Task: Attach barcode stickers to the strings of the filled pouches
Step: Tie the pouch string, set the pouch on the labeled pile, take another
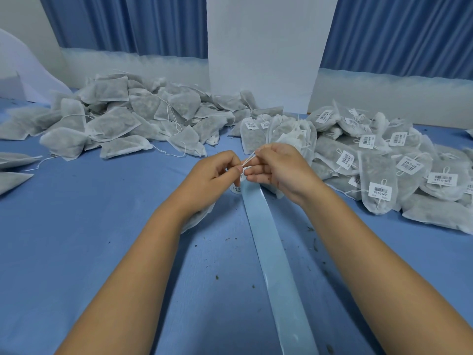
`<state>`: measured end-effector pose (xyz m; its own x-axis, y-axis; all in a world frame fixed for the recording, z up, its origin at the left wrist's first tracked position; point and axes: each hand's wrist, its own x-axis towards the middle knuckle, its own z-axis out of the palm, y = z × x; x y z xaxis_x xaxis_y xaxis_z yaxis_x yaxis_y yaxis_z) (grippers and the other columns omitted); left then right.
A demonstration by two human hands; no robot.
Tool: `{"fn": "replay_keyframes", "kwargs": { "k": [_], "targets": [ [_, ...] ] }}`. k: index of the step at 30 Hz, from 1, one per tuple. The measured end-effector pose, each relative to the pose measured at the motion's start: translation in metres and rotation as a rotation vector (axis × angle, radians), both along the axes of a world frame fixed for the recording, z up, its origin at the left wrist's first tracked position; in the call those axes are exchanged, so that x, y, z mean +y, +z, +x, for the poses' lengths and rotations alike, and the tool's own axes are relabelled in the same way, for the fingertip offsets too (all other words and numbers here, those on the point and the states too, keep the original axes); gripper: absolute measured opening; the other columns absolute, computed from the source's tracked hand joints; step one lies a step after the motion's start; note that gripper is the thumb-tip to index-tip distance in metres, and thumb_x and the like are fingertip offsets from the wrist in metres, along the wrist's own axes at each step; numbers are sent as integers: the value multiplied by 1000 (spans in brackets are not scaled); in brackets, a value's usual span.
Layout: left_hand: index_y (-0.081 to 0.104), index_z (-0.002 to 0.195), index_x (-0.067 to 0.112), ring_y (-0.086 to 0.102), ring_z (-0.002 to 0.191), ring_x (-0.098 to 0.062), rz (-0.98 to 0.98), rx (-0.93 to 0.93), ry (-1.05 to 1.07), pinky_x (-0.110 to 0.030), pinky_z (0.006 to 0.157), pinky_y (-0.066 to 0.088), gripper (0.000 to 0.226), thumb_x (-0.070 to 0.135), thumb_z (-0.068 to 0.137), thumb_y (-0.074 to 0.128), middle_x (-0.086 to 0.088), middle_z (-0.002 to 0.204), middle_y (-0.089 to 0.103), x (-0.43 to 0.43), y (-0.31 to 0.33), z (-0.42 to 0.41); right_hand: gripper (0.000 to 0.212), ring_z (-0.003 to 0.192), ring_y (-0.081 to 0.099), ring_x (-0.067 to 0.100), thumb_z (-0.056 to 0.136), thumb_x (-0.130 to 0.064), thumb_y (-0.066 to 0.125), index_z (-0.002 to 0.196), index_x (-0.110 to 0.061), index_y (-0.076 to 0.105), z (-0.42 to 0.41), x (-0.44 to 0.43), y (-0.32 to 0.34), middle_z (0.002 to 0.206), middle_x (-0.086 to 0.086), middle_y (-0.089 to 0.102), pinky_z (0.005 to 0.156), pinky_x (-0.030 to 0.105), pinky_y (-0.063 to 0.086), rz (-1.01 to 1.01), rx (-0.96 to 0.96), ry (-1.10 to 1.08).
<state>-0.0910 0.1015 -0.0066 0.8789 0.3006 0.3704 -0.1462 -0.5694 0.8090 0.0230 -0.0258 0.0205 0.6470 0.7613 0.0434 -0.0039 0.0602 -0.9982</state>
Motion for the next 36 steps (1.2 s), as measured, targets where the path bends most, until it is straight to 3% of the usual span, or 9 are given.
{"fn": "replay_keyframes", "kwargs": {
  "k": [7, 14, 18, 22, 25, 27, 29, 32, 36],
  "targets": [
    [58, 78, 21, 40, 53, -5, -24, 9, -27, -24, 57, 34, 24, 9, 98, 52, 10, 70, 63, 4, 0, 0, 31, 67, 72, 16, 101, -6, 38, 78, 0, 57, -2, 3, -3, 69, 8, 73, 60, 23, 57, 14, 0, -9],
    [61, 92, 16, 51, 62, -6, -153, 4, -31, -18, 62, 43, 10, 25, 96, 63, 9, 82, 68, 3, -1, 1, 25, 70, 73, 21, 102, -5, 37, 81, -2, 51, 0, -2, 1, 79, 13, 74, 61, 24, 57, 111, 117, 8],
    [50, 114, 33, 59, 79, -17, -145, 187, -71, -36, 83, 49, 47, 31, 76, 78, 5, 112, 64, 15, 0, -3, 29, 69, 72, 18, 101, -3, 38, 77, -1, 54, 2, -3, 4, 79, 12, 75, 63, 25, 58, 130, 104, -20],
    [36, 117, 50, 63, 95, -3, -11, 304, -48, -26, 90, 51, 71, 29, 73, 88, 9, 118, 55, 24, -3, -8, 31, 71, 72, 18, 101, -4, 38, 75, 0, 54, 3, -3, 4, 75, 10, 74, 66, 25, 58, 137, 113, -32],
    [50, 118, 49, 59, 100, 8, 4, 502, -5, -16, 84, 44, 56, 57, 71, 80, 17, 115, 60, 32, 0, -15, 30, 69, 72, 18, 101, -2, 38, 75, 0, 54, 4, -3, 5, 73, 11, 74, 65, 25, 59, 146, 134, -46],
    [64, 108, 42, 57, 109, 2, 41, 639, 53, -25, 94, 42, 48, 66, 68, 60, 21, 114, 63, 38, 3, -19, 29, 68, 72, 18, 101, -2, 38, 76, -1, 53, 5, -4, 6, 73, 11, 74, 63, 25, 58, 161, 145, -58],
    [69, 103, 31, 57, 113, -10, 13, 695, 97, -37, 104, 42, 50, 57, 66, 49, 13, 115, 65, 41, 6, -22, 26, 68, 72, 18, 101, -3, 38, 79, -1, 52, 5, -5, 8, 73, 11, 74, 63, 24, 58, 168, 139, -66],
    [70, 97, 19, 65, 105, -23, 50, 717, 111, -42, 96, 48, 46, 53, 69, 57, -4, 107, 70, 41, 6, -22, 23, 68, 71, 18, 100, -2, 39, 81, -2, 52, 4, -4, 8, 74, 11, 74, 63, 24, 58, 146, 85, -70],
    [68, 94, 10, 65, 78, -19, -40, 573, 213, -35, 73, 47, 45, 52, 78, 77, -2, 88, 71, 46, -1, -17, 18, 69, 71, 19, 98, -1, 43, 83, -4, 52, -1, -2, 7, 77, 11, 74, 68, 27, 60, 115, -11, -59]
  ]
}}
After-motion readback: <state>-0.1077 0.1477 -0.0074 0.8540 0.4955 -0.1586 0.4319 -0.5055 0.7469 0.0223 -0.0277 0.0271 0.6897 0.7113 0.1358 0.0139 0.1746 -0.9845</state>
